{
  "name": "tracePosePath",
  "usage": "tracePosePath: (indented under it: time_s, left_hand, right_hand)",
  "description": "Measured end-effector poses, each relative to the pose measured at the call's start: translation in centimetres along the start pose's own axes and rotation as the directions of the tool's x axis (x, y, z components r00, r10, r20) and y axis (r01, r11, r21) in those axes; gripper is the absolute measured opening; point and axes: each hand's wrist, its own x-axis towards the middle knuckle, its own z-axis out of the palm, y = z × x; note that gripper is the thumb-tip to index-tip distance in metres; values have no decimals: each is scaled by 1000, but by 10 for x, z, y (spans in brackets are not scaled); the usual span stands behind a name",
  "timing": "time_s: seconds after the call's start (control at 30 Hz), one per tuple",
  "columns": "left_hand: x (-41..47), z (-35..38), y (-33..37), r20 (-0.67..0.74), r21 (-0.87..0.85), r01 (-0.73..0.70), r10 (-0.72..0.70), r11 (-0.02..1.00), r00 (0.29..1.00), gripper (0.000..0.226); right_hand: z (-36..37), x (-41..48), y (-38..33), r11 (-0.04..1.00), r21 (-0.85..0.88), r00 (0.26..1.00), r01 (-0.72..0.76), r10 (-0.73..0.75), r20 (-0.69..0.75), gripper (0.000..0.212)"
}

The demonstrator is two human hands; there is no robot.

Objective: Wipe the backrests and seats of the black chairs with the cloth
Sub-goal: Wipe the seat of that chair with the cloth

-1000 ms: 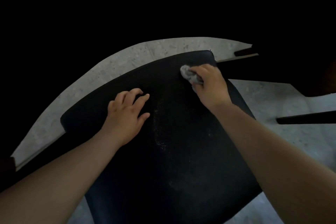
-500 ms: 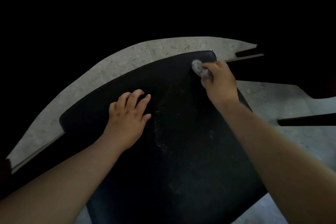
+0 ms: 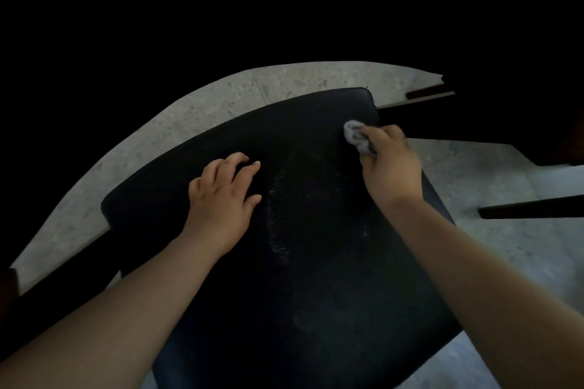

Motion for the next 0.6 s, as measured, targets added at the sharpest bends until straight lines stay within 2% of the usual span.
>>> tracePosePath:
  time_s: [0.13,0.23,0.37,0.43,0.5,0.6]
  left_hand:
    - [0,-1,-2,8,6,-8,8,1000,1000,59]
    - [0,1,-3,0,4,-11,11,1000,1000,59]
    - [-1,7,-11,-48,-2,-49,49,999,998,59]
    - [-2,11,-17,-97,-11,-92,91,996,991,58]
    - [-3,15,-21,-139,-23,-115,111,993,984,57]
    - [-2,18,-22,-172,-33,-135,128,990,977,56]
  right_hand:
    - [-16,-40,-2,994,93,986,63,-76,147,33]
    - [-27,-37,-8,983,148,992,105,-115,58,34]
    - [-24,40,-12,998,55,993,38,-31,-117,36]
    - [-12,74,-12,999,32,993,-4,8,-120,31]
    - [3,90,-11,998,-6,997,-67,67,-46,27]
    - [8,82,-12,997,-52,997,-60,57,-58,32]
